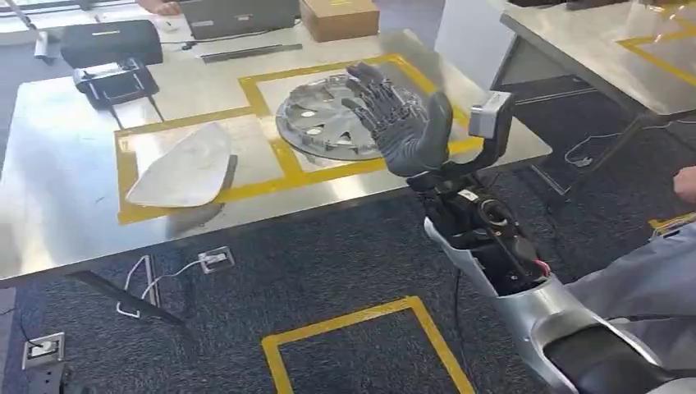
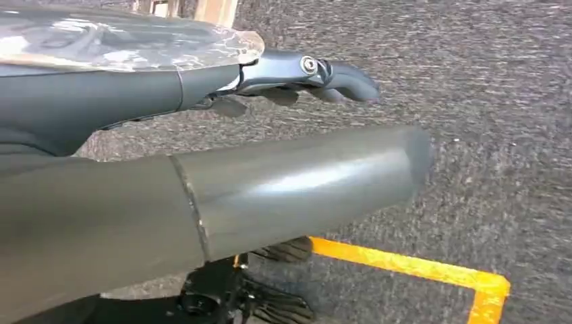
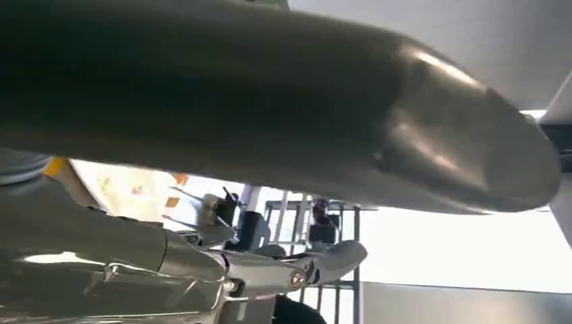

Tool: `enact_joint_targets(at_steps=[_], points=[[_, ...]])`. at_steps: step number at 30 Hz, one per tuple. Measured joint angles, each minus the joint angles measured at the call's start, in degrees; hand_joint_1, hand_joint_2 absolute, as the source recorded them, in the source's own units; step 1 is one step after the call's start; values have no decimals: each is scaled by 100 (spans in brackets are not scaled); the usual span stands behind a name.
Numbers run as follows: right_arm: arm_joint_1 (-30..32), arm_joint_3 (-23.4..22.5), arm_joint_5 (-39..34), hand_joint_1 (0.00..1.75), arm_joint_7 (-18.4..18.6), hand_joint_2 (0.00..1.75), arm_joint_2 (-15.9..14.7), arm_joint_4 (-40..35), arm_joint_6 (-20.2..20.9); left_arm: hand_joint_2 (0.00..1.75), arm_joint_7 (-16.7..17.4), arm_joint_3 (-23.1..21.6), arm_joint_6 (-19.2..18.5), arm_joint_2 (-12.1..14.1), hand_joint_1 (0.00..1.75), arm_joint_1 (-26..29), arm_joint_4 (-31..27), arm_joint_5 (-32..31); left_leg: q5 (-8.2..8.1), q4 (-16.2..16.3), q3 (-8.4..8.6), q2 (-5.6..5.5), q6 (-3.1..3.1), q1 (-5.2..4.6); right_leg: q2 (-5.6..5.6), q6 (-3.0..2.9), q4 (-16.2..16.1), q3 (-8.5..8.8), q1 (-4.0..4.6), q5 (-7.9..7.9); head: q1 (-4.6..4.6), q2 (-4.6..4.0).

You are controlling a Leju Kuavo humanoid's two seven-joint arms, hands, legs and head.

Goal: Take the parts from the cabinet and place them on the table.

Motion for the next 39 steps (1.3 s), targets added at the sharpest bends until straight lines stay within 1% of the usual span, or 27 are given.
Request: enact_joint_targets(at_steps=[1, 4, 5, 7, 9, 11, 12, 14, 15, 16, 17, 19, 20, 22, 24, 25, 26, 27, 29, 30, 31, 32, 34, 35, 36, 37, 39], points=[[5, -13, 2, 0, 24, 0, 0, 0, -15, 0, -11, 2, 0, 0, 0, -4, 0, -6, 39, 2, -45, 9, 49, -10, 1, 30, 154, -69, -9, -220, 13, 0], [50, -18, 13, 0, 89, 0, 2, -15, -48, 0, -26, 2, -2, -7, 0, -1, 0, -17, 156, 4, -191, 24, 129, -26, 0, 93, 1529, -449, -19, -1189, 78, 0], [67, -20, 18, 0, 94, 0, 2, -15, -48, 0, -26, 2, -2, -9, 0, 4, 0, -20, 194, 7, -243, 24, 131, -29, 0, 109, 1848, -488, -19, -1306, 85, 0], [92, -39, 18, 0, 114, 0, 2, -15, -57, 0, -26, 31, -9, -9, 0, 16, 0, -24, 275, 19, -353, 24, 112, -31, -2, 115, 1815, -284, -21, -1087, 92, 0], [102, -46, 17, 0, 144, 0, 2, -22, -57, 0, -26, 90, -9, -13, 0, 19, 0, -24, 344, 40, -439, 18, 72, -29, -1, 82, 887, 348, -21, -646, 100, 0], [92, -50, 17, 0, 151, 0, 7, -79, -55, 0, -28, 96, -9, -13, 0, 16, 0, -24, 400, 67, -499, 15, 3, -67, 13, 20, 21, 855, 18, -656, 131, 0], [94, -53, 17, 0, 153, 0, 9, -107, -55, 0, -33, 103, -9, -13, 0, 17, 0, -24, 477, 53, -518, 17, -33, -59, 14, -2, -76, 888, 19, -683, 107, 0], [106, -50, 18, 0, 177, 0, 11, -107, -55, 0, -35, 133, -9, -9, 0, 20, 0, -15, 589, -8, -534, 19, -91, -51, 20, -48, -66, 819, 42, -614, 103, 0], [114, -50, 17, 0, 181, 0, 13, -107, -57, 0, -35, 138, -9, 0, 0, 32, 0, -15, 586, -18, -569, 10, -130, -82, -9, -104, -121, 791, -19, -525, 94, 0], [110, -50, 17, 0, 190, 0, 13, -109, -57, 0, -44, 138, -9, -3, 0, 39, 0, -13, 397, 77, -632, 12, -152, -51, -35, -133, -132, 730, -26, -462, 63, 0], [112, -55, 18, 0, 188, 0, 13, -109, -63, 0, -44, 138, -9, 2, 0, 47, 0, -13, 39, 389, -755, 15, -187, -46, -38, -205, -128, 644, -27, -401, 35, 0], [121, -48, 17, 0, 192, 0, 15, -109, -61, 0, -50, 140, -9, 11, 0, 47, 0, -11, -618, 1368, -1069, 13, -244, -41, -39, -231, -116, 473, -15, -277, -2, 0], [130, -48, 17, 0, 192, 0, 15, -109, -63, 0, -50, 142, -9, 7, 0, 47, 0, -11, -749, 1814, -1186, 13, -263, -39, -39, -228, -102, 375, -12, -213, -9, 0], [147, -50, 17, 0, 197, 0, 15, -109, -63, 0, -50, 142, -9, 2, 0, 57, 0, -11, -462, 2000, -1082, 13, -275, -38, -39, -218, -64, 189, -12, -104, -9, 0], [148, -50, 17, 0, 195, 0, 15, -109, -63, 0, -53, 142, -9, 11, 0, 48, 0, -11, -47, 1350, -572, 14, -261, -32, -36, -188, -11, 13, -13, -6, -13, 0], [148, -53, 18, 0, 195, 0, 15, -111, -63, 0, -53, 142, -9, 11, 0, 37, 0, -11, -26, 861, -213, 14, -248, -27, -30, -163, 24, -34, -13, 34, -13, 0], [148, -55, 18, 0, 192, 0, 15, -131, -63, 0, -55, 142, -9, 13, 0, 16, 0, -11, -216, 301, 185, 9, -226, -55, -28, -126, 56, -100, 15, 66, -15, 0], [140, -61, 18, 0, 190, 0, 15, -144, -61, 0, -59, 144, -9, 13, 0, 4, 0, -11, -300, 27, 280, -2, -148, -69, -46, -96, 68, -119, 18, 116, 0, 0], [135, -59, 18, 0, 190, 0, 15, -146, -61, 0, -63, 164, -9, 11, 0, 6, 0, -11, -227, 91, 202, -3, -81, -100, -46, -37, 19, -132, 1, 242, -5, 0], [146, -59, 17, 0, 192, 0, 15, -144, -63, 0, -63, 171, -9, 6, 0, 20, 0, -11, -149, 44, 156, 5, -4, -62, -35, 13, 10, -166, 29, 287, 11, 0], [155, -70, 17, 0, 192, 0, 13, -144, -63, 0, -64, 175, -9, 2, 0, 11, 0, -11, -81, 28, 98, 55, 32, -35, 8, 33, 78, -233, -8, 159, -24, 0], [150, -81, 18, 0, 199, 0, 13, -144, -66, 0, -63, 175, -9, 2, 0, 12, 0, -9, -7, 25, 18, 49, 78, -38, 8, 68, 309, -331, -1, -195, 24, 0], [146, -92, 17, 0, 201, 0, 13, -142, -83, 0, -44, 175, -9, -5, 0, 3, 0, -15, 119, 29, -133, 55, 114, -49, 6, 115, 1236, -529, -12, -944, 59, 0], [142, -103, 17, 0, 201, 0, 13, -135, -96, 0, -26, 177, -9, -4, 0, -2, 0, -17, 182, 33, -214, 55, 116, -52, 6, 129, 1675, -599, -12, -1138, 70, 0], [137, -109, 17, 0, 201, 0, 13, -127, -114, 0, 0, 179, -2, -4, 0, -5, 0, -17, 251, 36, -298, 55, 108, -55, 6, 138, 1963, -605, -13, -1147, 79, 0], [137, -120, 9, 0, 201, 0, 13, -114, -125, 0, 31, 181, 9, -2, 0, -7, 0, -20, 321, 39, -391, 55, 96, -56, 6, 134, 2021, -509, -14, -969, 83, 0], [118, -127, -50, 0, 166, 0, 13, -90, -125, 0, 44, 201, 11, -2, 0, -18, 0, -17, 456, 50, -571, 53, 62, -58, 7, 98, 1445, 22, -12, -484, 94, 0]])
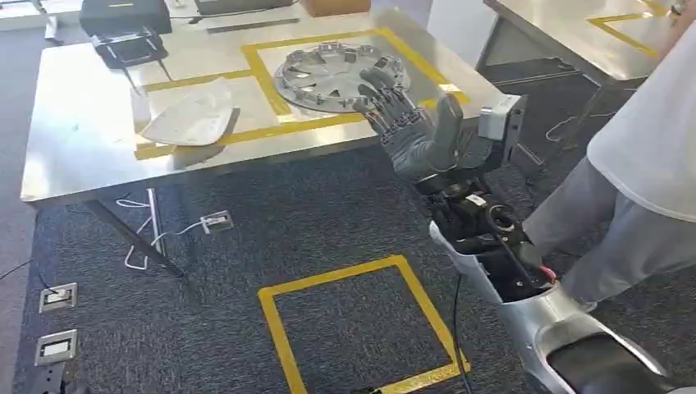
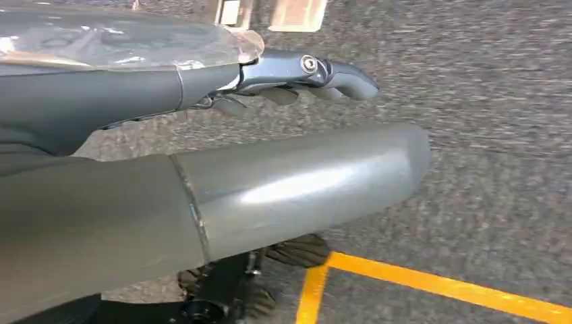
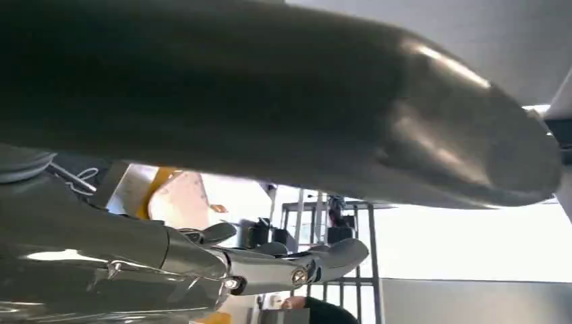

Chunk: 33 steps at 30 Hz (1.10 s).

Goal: Take the parts from the cabinet and place them on the table.

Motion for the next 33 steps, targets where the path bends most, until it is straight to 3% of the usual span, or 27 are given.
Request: enact_joint_targets(at_steps=[1, 2, 3, 6, 7, 8, 9, 10, 11, 12, 13, 14, 15, 16, 18, 19, 21, 22, 23, 25, 26, 27, 28, 29, 31, 32, 33], points=[[-29, -4, -22, 0, -26, 0, 0, 11, 2, 0, 9, 18, 2, 2, 0, -9, 0, 4, 59, 8, -54, -3, -23, -2, 4, -29, -505, 374, 2, 50, 9, 0], [-80, -9, -46, 0, -59, 0, 0, 28, 11, 0, 7, 26, 7, 4, 0, -12, 0, 9, 104, 12, -91, -5, -55, -17, 17, -63, -1062, 743, 15, -170, 22, 0], [-134, -11, -63, 0, -107, 0, 2, 50, 24, 0, 6, 31, 15, 9, 0, -25, 0, 11, 171, 21, -105, -3, -83, -27, 26, -84, -1528, 985, 38, -302, 13, 0], [-217, -24, -83, 0, -203, 0, 2, 144, 57, 0, 9, 44, 35, 28, 0, -38, 0, 28, 403, -104, -113, -13, -189, -17, 10, -187, -1533, 868, 84, -159, 0, 0], [-229, -22, -87, 0, -210, 0, 2, 186, 63, 0, 9, 50, 39, 46, 0, -31, 2, 31, 341, -93, -153, -30, -215, 15, -43, -255, -1587, 784, 6, -59, -15, 0], [-254, -20, -87, 0, -216, 0, 2, 223, 68, 0, 13, 59, 44, 50, 0, -24, 2, 33, 23, 86, -257, -40, -236, 6, -49, -301, -1589, 714, 10, 19, -37, 0], [-277, -22, -89, 0, -234, 0, 2, 247, 68, 0, 17, 68, 50, 55, 0, -25, 2, 44, -424, 482, -404, -40, -251, 19, -48, -357, -1586, 591, 11, 108, -92, 0], [-282, -22, -89, 0, -245, 0, 2, 264, 70, 0, 17, 72, 52, 63, 0, -28, 2, 46, -830, 966, -519, -39, -272, 19, -44, -346, -1586, 478, 14, 200, -109, 0], [-287, -20, -89, 0, -249, 0, 2, 289, 83, 0, 24, 74, 52, 63, 0, -29, 2, 46, -1090, 1447, -609, -39, -290, 19, -44, -349, -1580, 363, 15, 284, -112, 0], [-285, -17, -89, 0, -256, 0, 2, 321, 105, 0, 24, 76, 52, 61, 0, -28, 2, 48, -1110, 1828, -648, -39, -300, 19, -43, -345, -1571, 252, 16, 371, -125, 0], [-284, -17, -89, 0, -262, 0, 2, 354, 116, 0, 24, 81, 52, 61, 0, -26, 2, 57, -920, 2005, -610, -39, -301, 19, -43, -338, -1561, 144, 17, 452, -124, 0], [-284, -17, -89, 0, -269, 0, 2, 380, 122, 0, 24, 87, 52, 61, 0, -26, 2, 63, -646, 1970, -480, -39, -294, 18, -44, -325, -1546, 33, 18, 528, -122, 0], [-285, -20, -90, 0, -278, 0, 2, 400, 125, 0, 24, 96, 52, 63, 0, -26, 2, 66, -389, 1698, -215, -39, -276, 15, -43, -305, -1527, -82, 18, 603, -122, 0], [-285, -20, -89, 0, -288, 0, 2, 417, 129, 0, 24, 101, 50, 77, 0, -27, 2, 66, -330, 1228, 161, -39, -247, 14, -40, -282, -1512, -162, 18, 669, -125, 0], [-298, -30, -89, 0, -308, 0, 0, 426, 131, 0, 0, 109, 39, 111, 0, -42, 0, 79, -787, -37, 1009, -42, -185, -40, -57, -220, -1475, -246, 47, 760, -120, 0], [-311, -37, -89, 0, -319, 0, 0, 441, 136, 0, -17, 118, 37, 116, 0, -52, 0, 81, -835, -156, 1055, -38, -157, -40, -71, -196, -1492, -255, 39, 845, -112, 0], [-332, -37, -89, 0, -319, 0, 0, 479, 144, 0, -22, 131, 33, 118, 0, -43, 0, 87, -741, -111, 959, -48, -104, -75, -75, -133, -1554, -270, 13, 989, -116, 0], [-326, -39, -89, 0, -319, 0, 0, 498, 146, 0, -22, 135, 31, 101, 0, -19, 2, 94, -660, -138, 898, -38, -43, -36, -58, -94, -1580, -307, 54, 1055, -100, 0], [-328, -55, -87, 0, -326, 0, 0, 525, 146, 0, -24, 138, 33, 105, 0, -18, 2, 94, -582, -142, 822, -3, -4, -16, -36, -67, -1456, -391, 17, 763, -127, 0], [-341, -70, -57, 0, -339, 0, 0, 568, 146, 0, -26, 164, 33, 94, 0, -16, 2, 96, -442, -134, 655, 7, 60, -7, -20, -31, -621, -616, -3, -46, -70, 0], [-342, -70, -44, 0, -341, 0, 0, 584, 146, 0, -26, 170, 33, 87, 0, -19, 2, 94, -365, -132, 564, 10, 62, -8, -20, -9, -79, -725, -4, -350, -72, 0], [-342, -72, -33, 0, -347, 0, 0, 599, 146, 0, -28, 175, 33, 85, 0, -17, 2, 94, -292, -128, 478, 11, 59, -8, -19, 5, 342, -781, -4, -477, -59, 0], [-342, -76, -33, 0, -352, 0, 0, 618, 140, 0, -26, 177, 33, 87, 0, -7, 2, 94, -221, -124, 382, 11, 50, -8, -20, 10, 593, -756, -4, -403, -48, 0], [-342, -79, -33, 0, -354, 0, 0, 634, 133, 0, -26, 179, 33, 87, 0, -3, 2, 94, -147, -116, 282, 10, 36, -8, -20, 4, 569, -620, -4, -184, -46, 0], [-352, -76, -28, 0, -361, 0, 0, 651, 135, 0, -26, 181, 33, 87, 0, -3, 2, 92, -13, -97, 107, 5, 1, -9, -15, -38, -168, 11, -2, 206, -26, 0], [-367, -79, -26, 0, -363, 0, 0, 653, 138, 0, -26, 181, 33, 87, 0, -3, 2, 92, 40, -87, 64, 2, -23, -9, -4, -75, -726, 428, 2, 159, -15, 0], [-393, -77, -26, 0, -365, 0, 0, 653, 138, 0, -28, 181, 33, 90, 0, -1, 2, 87, 91, -83, 26, -4, -57, -30, 2, -102, -1293, 781, 30, -136, 2, 0]])
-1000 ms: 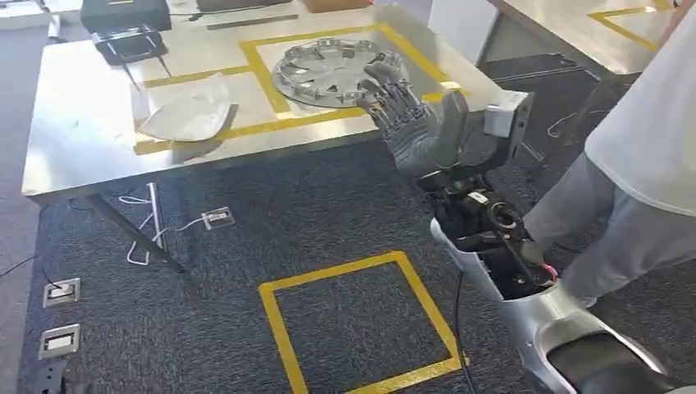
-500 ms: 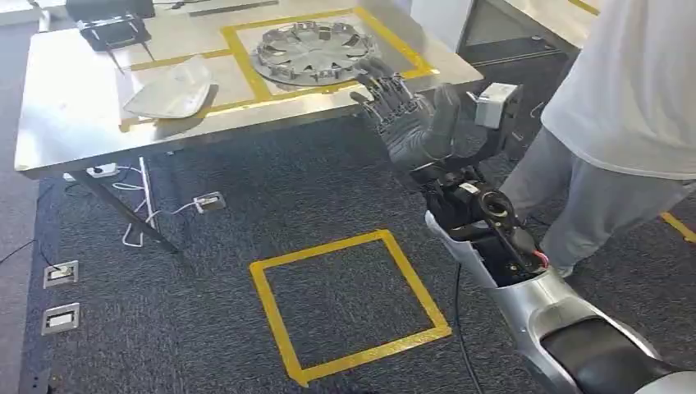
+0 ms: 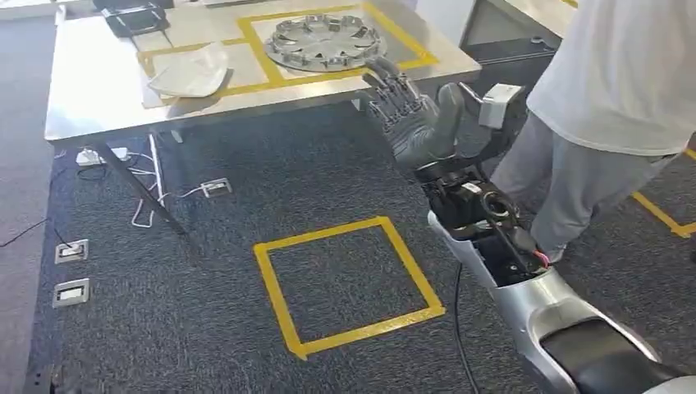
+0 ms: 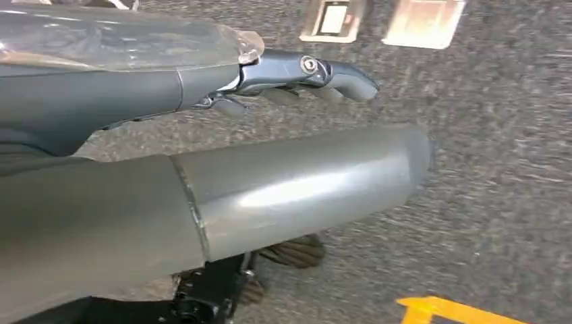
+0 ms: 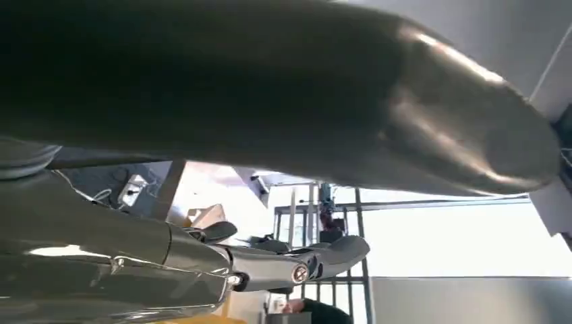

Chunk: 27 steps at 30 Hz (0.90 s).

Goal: Take the parts from the cabinet and place them on the table.

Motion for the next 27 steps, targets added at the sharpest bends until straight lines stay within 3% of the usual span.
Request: enact_joint_targets(at_steps=[1, 4, 5, 7, 8, 9, 10, 11, 12, 13, 14, 15, 16, 18, 20, 21, 22, 24, 25, 26, 27], points=[[-30, 0, 2, 0, -17, 0, 0, -2, 2, 0, 0, 0, 0, 6, 0, -5, 0, 0, 40, 3, -13, 4, -30, -5, -5, -19, -356, 164, 9, -100, -17, 0], [-51, 0, 26, 0, -4, 0, 0, 15, 0, 0, -11, 11, 0, 17, 0, 3, 0, -9, 197, -59, -33, 5, -146, 8, -21, -139, -342, 45, 26, 37, -45, 0], [-68, 5, 35, 0, -2, 0, 0, 22, -2, 0, -26, 15, 0, 24, 0, 11, 0, -9, 74, 34, -82, -5, -163, 44, -65, -179, -365, -28, -5, 93, -52, 0], [-90, -2, 50, 0, 28, 0, 0, 24, -33, 0, -31, 24, 0, 35, 0, 23, 0, -11, -660, 753, -395, -6, -206, 51, -40, -265, -363, -141, -3, 227, -115, 0], [-86, -2, 52, 0, 33, 0, 0, 24, -35, 0, -33, 24, 0, 39, 0, 23, 0, -13, -955, 1232, -557, -6, -230, 53, -25, -259, -360, -224, -3, 293, -122, 0], [-75, -2, 52, 0, 52, 0, 0, 24, -46, 0, -33, 24, 0, 39, 0, 24, 0, -22, -1114, 1688, -696, -6, -251, 53, -11, -256, -354, -310, -2, 353, -129, 0], [-54, -2, 50, 0, 66, 0, 0, 24, -63, 0, -33, 26, 0, 35, 0, 30, 0, -24, -1087, 1963, -743, -6, -259, 57, -8, -251, -351, -388, -2, 409, -133, 0], [-33, -4, 52, 0, 81, 0, 0, 24, -70, 0, -33, 26, 0, 33, 0, 40, 0, -24, -932, 1950, -670, -6, -264, 64, 4, -240, -345, -460, -2, 456, -129, 0], [-19, -8, 50, 0, 92, 0, 0, 24, -72, 0, -33, 28, 0, 35, 0, 50, 0, -22, -704, 1684, -439, -6, -266, 74, 22, -222, -332, -530, -2, 503, -131, 0], [-18, -11, 50, 0, 98, 0, 0, 24, -76, 0, -39, 28, 0, 37, 0, 53, 0, -22, -538, 1219, -113, -9, -255, 77, 45, -199, -318, -584, -4, 537, -131, 0], [-20, -15, 50, 0, 101, 0, 0, 24, -76, 0, -44, 31, 0, 50, 0, 50, 0, -22, -476, 662, 269, -35, -239, 83, 51, -174, -294, -621, -6, 559, -133, 0], [-23, -20, 52, 0, 107, 0, 0, 13, -76, 0, -52, 31, 0, 52, 0, 39, 0, -22, -595, 191, 591, -112, -207, 83, 60, -144, -256, -672, 5, 574, -131, 0], [-32, -37, 52, 0, 107, 0, 0, 7, -76, 0, -59, 31, 2, 57, 0, 34, 0, -17, -641, 21, 650, -131, -165, 62, 61, -115, -232, -703, 21, 596, -118, 0], [-23, -41, 61, 0, 114, 0, 0, 7, -68, 0, -61, 33, 20, 61, 0, 46, 0, -9, -634, 47, 618, -101, -111, 38, 91, -48, -232, -711, 16, 655, -103, 0], [-12, -54, 61, 0, 120, 0, -17, 7, -59, 0, -61, 33, 20, 48, 0, 64, 0, 2, -570, 4, 609, -44, -1, 90, 124, -2, -215, -758, 22, 645, -95, 0], [-14, -65, 61, 0, 122, 0, -20, 7, -57, 0, -63, 33, 22, 52, 0, 63, 0, 9, -550, 2, 587, -32, 37, 87, 93, 28, 2, -870, 13, 440, -80, 0], [-12, -68, 61, 0, 120, 0, -20, 7, -39, 0, -66, 33, 22, 52, 0, 65, 0, 11, -531, 2, 566, -16, 72, 86, 66, 51, 421, -1027, -4, 173, -41, 0], [14, -83, 61, 0, 122, 0, -24, 7, -33, 0, -70, 33, 22, 48, 0, 83, 0, 15, -496, 8, 503, 27, 100, 70, 56, 97, 1498, -1443, -18, -304, -24, 0], [37, -85, 61, 0, 125, 0, -24, 9, -33, 0, -70, 33, 24, 50, 0, 100, 0, 15, -473, 9, 479, 39, 94, 65, 52, 105, 1828, -1556, -25, -396, -17, 0], [65, -92, 61, 0, 129, 0, -26, 9, -35, 0, -70, 33, 24, 52, 0, 114, 0, 17, -459, 9, 467, 57, 89, 63, 49, 105, 1807, -1502, -25, -342, -17, 0], [82, -94, 61, 0, 129, 0, -35, 9, -33, 0, -72, 33, 24, 50, 0, 123, 0, 17, -452, 11, 463, 75, 83, 62, 43, 98, 1517, -1296, -25, -176, -8, 0]])
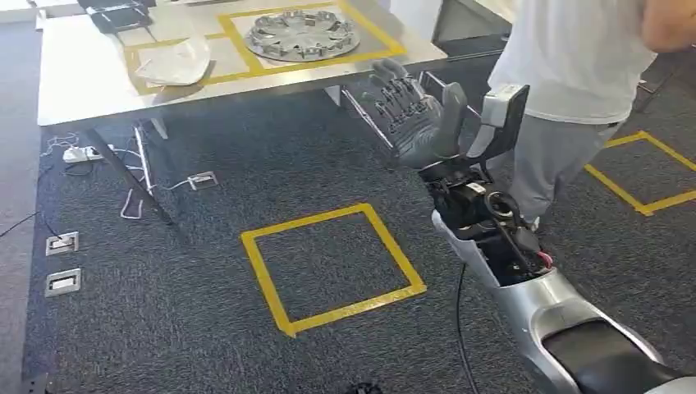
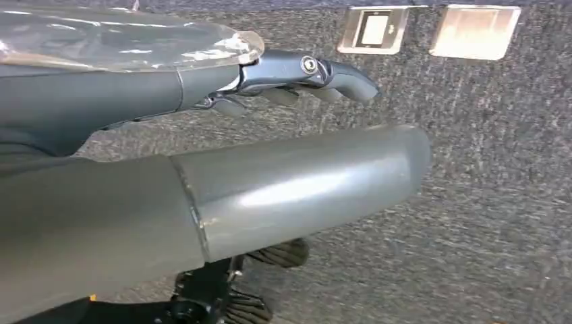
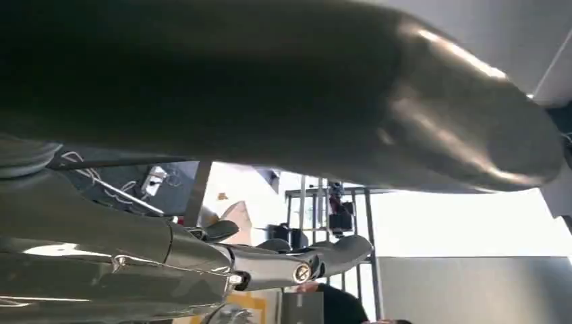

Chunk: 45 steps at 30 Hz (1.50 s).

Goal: Take the parts from the cabinet and place them on the table.

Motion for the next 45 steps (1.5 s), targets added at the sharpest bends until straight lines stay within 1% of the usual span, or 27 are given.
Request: enact_joint_targets(at_steps=[2, 4, 7, 9, 12, 13, 14, 15, 17, 18, 19, 21, 23, 24, 27, 28, 29, 31, 33, 34, 35, 38, 39, 40, 43, 44, 45], points=[[-11, -4, 0, 0, -2, 0, -2, -2, 0, 0, -7, 0, 0, -2, 0, -2, 0, 0, 9, 10, 3, 35, -18, 0, -59, -45, -1109, 640, 3, 459, 15, 0], [-36, -9, 0, 0, 0, 0, -2, -4, 0, 0, -13, 2, 0, 2, 0, -15, 0, -2, 22, 52, -39, 64, -77, -54, -189, -100, -1697, 913, 67, 449, 13, 0], [-4, -35, 18, 0, 4, 0, -2, -13, -20, 0, -13, 2, 0, 2, 0, -10, 0, -11, 89, 36, -95, 125, -176, -50, -121, -208, -1682, 878, 63, 481, -22, 0], [-9, -52, 33, 0, 4, 0, -4, -35, -28, 0, -13, 2, 0, 9, 0, -12, 0, -13, -67, 183, -158, 72, -229, -33, -92, -307, -1749, 895, 25, 554, -32, 0], [14, -57, 46, 0, 20, 0, -4, -50, -26, 0, -15, 2, 0, 29, 0, -7, 0, -18, -771, 1600, -811, -47, -277, -30, -33, -366, -1745, 807, 29, 607, -96, 0], [34, -59, 50, 0, 17, 0, -7, -50, -26, 0, -15, 2, 0, 24, 0, 6, 0, -17, -873, 1968, -995, -52, -284, -30, -3, -367, -1742, 782, 33, 622, -96, 0], [51, -61, 52, 0, 22, 0, -6, -50, -28, 0, -15, 2, 0, 22, 0, 21, 0, -17, -829, 2030, -1033, -53, -282, -29, 26, -364, -1740, 765, 34, 636, -96, 0], [61, -63, 55, 0, 26, 0, -4, -50, -28, 0, -13, 2, 0, 22, 0, 33, 0, -17, -651, 1794, -913, -54, -270, -30, 57, -358, -1740, 758, 35, 647, -98, 0], [61, -70, 59, 0, 33, 0, -7, -52, -28, 0, -15, 2, 0, 35, 0, 26, 0, -17, -122, 686, -332, -94, -217, -30, 121, -330, -1734, 757, 38, 666, -98, 0], [61, -77, 61, 0, 33, 0, -4, -61, -28, 0, -15, 2, 0, 50, 0, 16, 0, -18, 25, 217, -79, -207, -176, -30, 134, -319, -1729, 751, 37, 672, -101, 0], [60, -83, 66, 0, 33, 0, -7, -63, -28, 0, -15, 2, 0, 57, 0, 0, 0, -20, -29, 26, -5, -280, -150, -38, 157, -283, -1699, 709, 93, 673, -109, 0], [67, -90, 68, 0, 37, 0, -11, -66, -31, 0, -31, 2, 0, 63, 0, 6, 0, -22, -6, 44, -42, -216, -130, -57, 201, -231, -1707, 684, 58, 701, -87, 0], [109, -101, 79, 0, 39, 0, -24, -103, -33, 0, -42, 2, -2, 48, 0, 10, 0, -20, 39, 4, -33, -163, -53, -25, 233, -164, -1709, 657, 68, 703, -92, 0], [159, -125, 101, 0, 44, 0, -57, -142, -33, 0, -72, 2, -9, 46, 0, 10, 0, -15, 58, -7, -33, -117, -30, -7, 151, -132, -1589, 610, 50, 590, -90, 0], [297, -153, 127, 0, 70, 0, -72, -254, -17, 0, -162, 2, -37, 35, 0, 93, 0, -2, 65, -5, -60, -47, 15, 1, 32, -54, -223, 40, 21, -165, -20, 0], [340, -160, 127, 0, 72, 0, -79, -258, -15, 0, -171, 2, -37, 35, 0, 127, 0, -2, 67, -4, -72, -20, 17, 1, 24, -34, 188, -133, 6, -309, -15, 0], [380, -164, 127, 0, 85, 0, -79, -260, -17, 0, -175, 2, -39, 31, 0, 153, 0, -2, 69, -3, -75, 11, 14, 2, 17, -16, 342, -186, -12, -316, -11, 0], [427, -190, 129, 0, 96, 0, -96, -306, -20, 0, -177, 2, -44, 13, 0, 169, 0, -2, 68, 6, -73, 58, 6, 9, -12, -3, -190, 127, -32, 10, 0, 0], [419, -203, 186, 0, 96, 0, -98, -367, -64, 0, -263, 2, -145, 2, 0, 167, 0, -44, 46, 33, -62, 95, -42, 9, -139, -12, -1357, 742, -47, 508, 11, 0], [424, -230, 227, 0, 103, 0, -103, -389, -120, 0, -328, 2, -239, 11, 0, 164, 0, -77, 34, 62, -73, 109, -76, -34, -225, -11, -1607, 840, -14, 434, 24, 0], [473, -260, 236, 0, 155, 0, -116, -452, -146, 0, -363, 2, -323, 4, 0, 155, 0, -127, 46, 77, -96, 120, -114, -42, -191, -85, -1648, 840, -8, 429, 4, 0], [738, -404, 138, 0, 337, 0, -225, -726, -109, 0, -363, 2, -369, 7, 0, 138, 0, -144, 51, 58, -94, 185, -204, -30, -142, -188, -1659, 883, 12, 456, -28, 0], [749, -426, 114, 0, 361, 0, -227, -789, -105, 0, -363, 2, -374, 18, 0, 138, 0, -144, -30, 133, -122, 142, -244, -8, -121, -240, -1686, 886, -20, 490, -33, 0], [737, -450, 107, 0, 363, 0, -240, -840, -105, 0, -385, 2, -383, 15, 0, 138, 0, -144, -212, 366, -224, 49, -261, -7, -86, -275, -1686, 872, -16, 510, -72, 0], [769, -520, 103, 0, 383, 0, -258, -879, -105, 0, -437, 2, -382, 46, 0, 165, 0, -142, -839, 1815, -904, -50, -281, -1, 17, -308, -1684, 830, 7, 529, -103, 0], [802, -520, 98, 0, 396, 0, -258, -892, -107, 0, -437, 2, -380, 42, 0, 175, 0, -142, -846, 2032, -1025, -53, -276, -1, 52, -312, -1684, 827, 12, 532, -103, 0], [823, -527, 98, 0, 398, 0, -260, -911, -109, 0, -437, 2, -369, 37, 0, 177, 0, -144, -719, 1926, -992, -54, -264, -1, 86, -311, -1683, 830, 14, 532, -101, 0]])
